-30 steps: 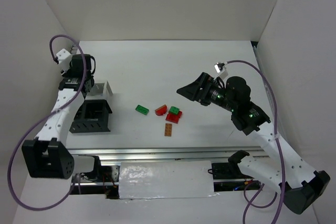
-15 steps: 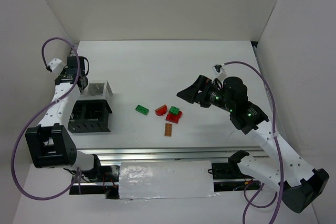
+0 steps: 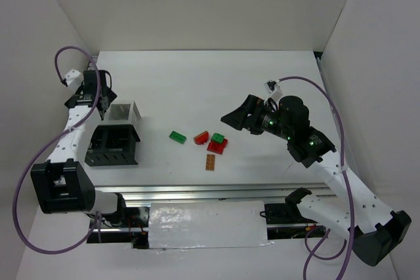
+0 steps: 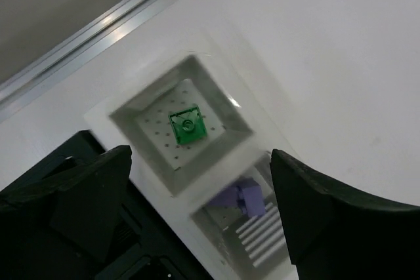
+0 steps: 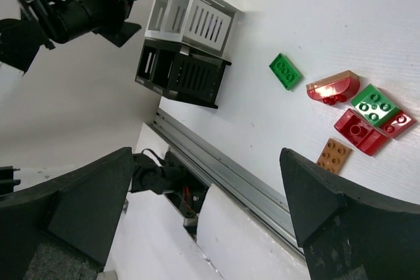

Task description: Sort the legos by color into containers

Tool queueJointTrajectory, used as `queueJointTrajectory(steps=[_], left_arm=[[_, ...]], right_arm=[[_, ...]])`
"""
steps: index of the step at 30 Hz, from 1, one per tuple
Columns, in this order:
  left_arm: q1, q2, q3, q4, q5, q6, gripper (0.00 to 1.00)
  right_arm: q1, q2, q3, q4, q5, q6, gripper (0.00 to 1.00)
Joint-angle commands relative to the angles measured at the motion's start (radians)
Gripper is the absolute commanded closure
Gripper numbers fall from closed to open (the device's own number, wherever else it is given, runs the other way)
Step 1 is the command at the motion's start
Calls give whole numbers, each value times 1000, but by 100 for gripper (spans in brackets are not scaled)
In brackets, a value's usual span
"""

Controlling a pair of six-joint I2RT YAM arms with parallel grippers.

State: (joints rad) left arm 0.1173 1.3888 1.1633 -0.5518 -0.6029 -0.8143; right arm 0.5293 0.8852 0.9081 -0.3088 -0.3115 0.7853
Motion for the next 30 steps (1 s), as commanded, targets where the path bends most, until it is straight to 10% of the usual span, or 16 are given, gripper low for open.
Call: queueJointTrajectory(steps=[1,8,20,30], left_arm=[[-155,-117,-7,186,177,205,0],[-654,-103,-55,184,285,411,0],[-738,-2,-179,63,143,-411,1],[-755,305,3,-163,31,-717,1]], right_arm=[[-3,-6,27,-13,18,-49,0],[-3,-132,69,-151,103,-149,0],[-3,-196,20,-193,89,-167,0],[-2,-210,-1,-217,103,-175,0]])
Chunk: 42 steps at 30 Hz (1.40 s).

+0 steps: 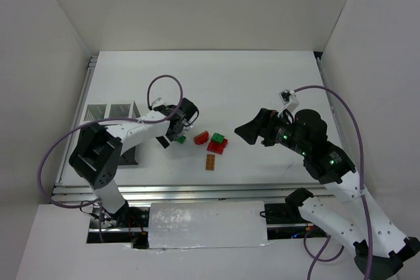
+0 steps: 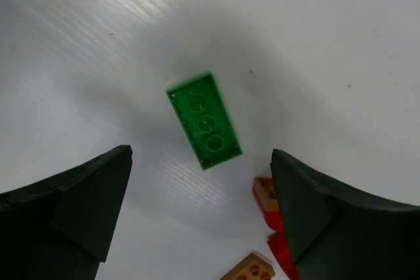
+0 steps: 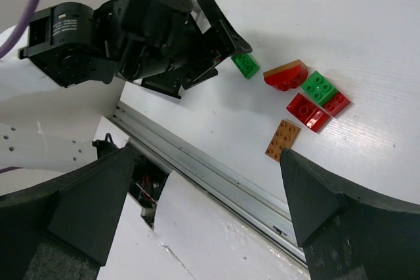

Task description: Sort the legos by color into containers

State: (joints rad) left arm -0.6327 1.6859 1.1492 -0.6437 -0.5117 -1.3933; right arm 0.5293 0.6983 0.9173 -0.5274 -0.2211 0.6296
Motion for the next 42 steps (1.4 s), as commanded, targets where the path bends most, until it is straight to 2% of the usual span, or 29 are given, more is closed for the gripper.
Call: queueJointTrajectory(steps=[1,6,11,14,17,20,23,24,26,29,31,35,37,38,42], left_arm=[[-2,14,4,-62,-57,-138,0],[1,98,44,-62,-47,-139,6],[11,152,17,-2,-5,-124,28],[25,159,-6,33,24,-112,54],[34,153,-20,61,38,-89,76],[41,120,-22,81,39,-18,100],[39,17,-3,126,4,91,100],[41,-20,0,157,-7,203,100],[42,-127,29,185,-81,304,100],[111,-202,142,-21,-215,272,100],[258,-241,173,-112,-185,275,100],[520,-302,149,-96,-133,349,100],[599,-308,139,-102,-82,353,98],[675,-307,130,-96,-55,359,98],[783,-279,127,-71,12,385,100]], right_arm=[[0,-29,-14,0,14,-21,0],[-2,-20,-12,1,2,-27,0],[0,-22,-17,9,-3,-27,0],[-3,-23,-23,15,-4,-25,0],[-2,-20,-21,12,-6,-25,0],[0,-25,-21,10,-3,-25,0],[-2,-25,-21,7,-3,-28,0],[-3,-25,-21,7,-1,-30,0],[-2,-22,-26,13,-9,-28,0],[-3,-13,-32,26,-21,-28,0],[-2,-13,-41,38,-35,-24,0],[-3,-13,-51,53,-38,-19,1],[-3,-11,-51,55,-41,-21,0],[-2,-5,-51,56,-40,-22,1],[-3,7,-51,64,-52,-24,0]])
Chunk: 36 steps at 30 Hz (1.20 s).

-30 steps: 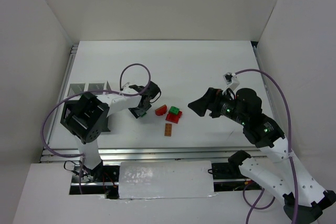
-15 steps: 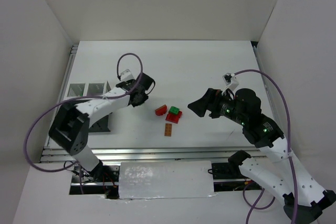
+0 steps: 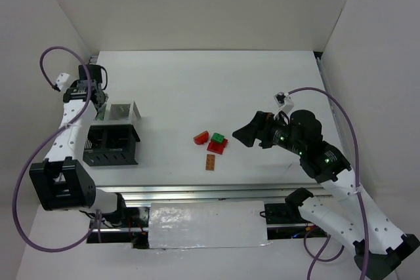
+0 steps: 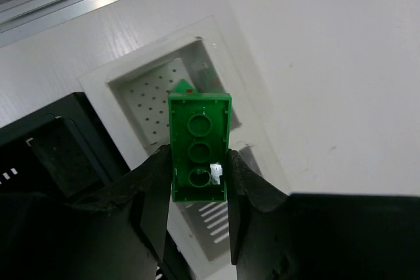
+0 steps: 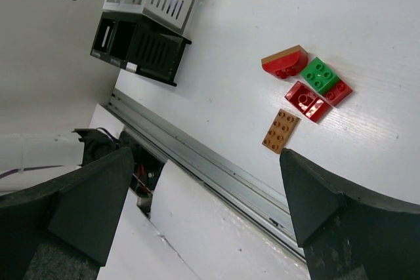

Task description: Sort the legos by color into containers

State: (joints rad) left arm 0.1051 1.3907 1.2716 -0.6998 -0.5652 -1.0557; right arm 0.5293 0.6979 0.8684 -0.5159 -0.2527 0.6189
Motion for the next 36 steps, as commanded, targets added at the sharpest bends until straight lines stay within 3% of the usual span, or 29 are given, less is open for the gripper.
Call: queueJointTrajectory(steps=[1,5,6,8,9,11,12,15,16,23,31,36], left_arm=[[56,42,17,-23,77,51,100],[74,65,0,-9,88,74,90],[79,64,-8,-6,85,69,81],[88,53,-27,0,87,66,74],[99,48,-34,12,90,69,64],[116,37,-46,25,102,80,54],[122,36,-48,25,102,80,39],[140,34,-46,17,106,77,15],[143,34,-41,10,111,74,12],[157,-67,-26,62,230,167,4],[91,-366,-185,287,694,427,1],[-7,-487,-311,358,1008,561,1]], right_arm=[[-2,11,-3,53,-25,-13,0],[-2,8,-17,66,-20,-11,0],[-2,9,-19,68,-22,-11,0],[-2,15,-19,70,-26,-13,0],[-2,17,-17,68,-31,-15,0],[0,22,-12,66,-31,-18,0],[-2,22,-11,65,-31,-21,0],[-3,23,-8,66,-30,-21,0],[-2,26,-9,68,-28,-19,0],[-2,77,-19,76,16,-12,0],[61,374,9,30,325,-2,2],[123,546,37,152,259,-181,10]])
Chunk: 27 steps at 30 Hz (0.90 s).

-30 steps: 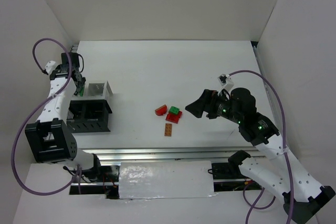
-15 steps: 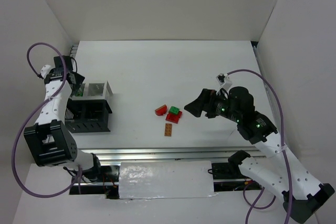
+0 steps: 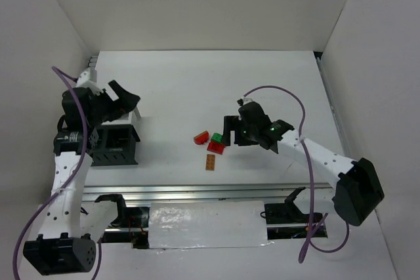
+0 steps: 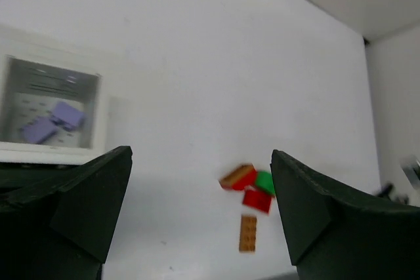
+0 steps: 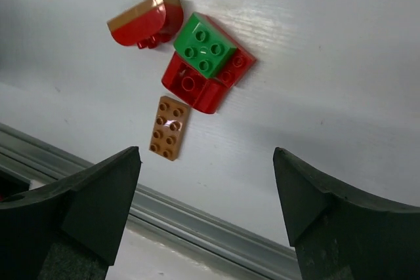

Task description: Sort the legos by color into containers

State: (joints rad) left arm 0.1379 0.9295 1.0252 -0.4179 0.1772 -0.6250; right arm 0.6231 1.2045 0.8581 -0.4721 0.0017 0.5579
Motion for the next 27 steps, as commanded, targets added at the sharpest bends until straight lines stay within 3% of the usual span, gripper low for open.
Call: queueJointTrajectory(steps=[1,5,6,12,18,27], left_arm=[[-72,-43,-88,83,318,140,0],[-109,-124,-181,87,325,197,0],[-109,-127,-195,68,320,208,0],[-129,-98,-194,64,409,228,1],[-130,-109,-198,62,435,237,0],[-130,-93,-194,60,462,242,0]], right_arm=[[33,62,53,124,3,-165,12],[36,185,120,170,-17,-297,17],[38,249,146,155,-25,-317,24],[38,438,282,92,-23,-436,28],[40,520,329,73,-103,-510,28],[38,599,363,32,-57,-506,45]])
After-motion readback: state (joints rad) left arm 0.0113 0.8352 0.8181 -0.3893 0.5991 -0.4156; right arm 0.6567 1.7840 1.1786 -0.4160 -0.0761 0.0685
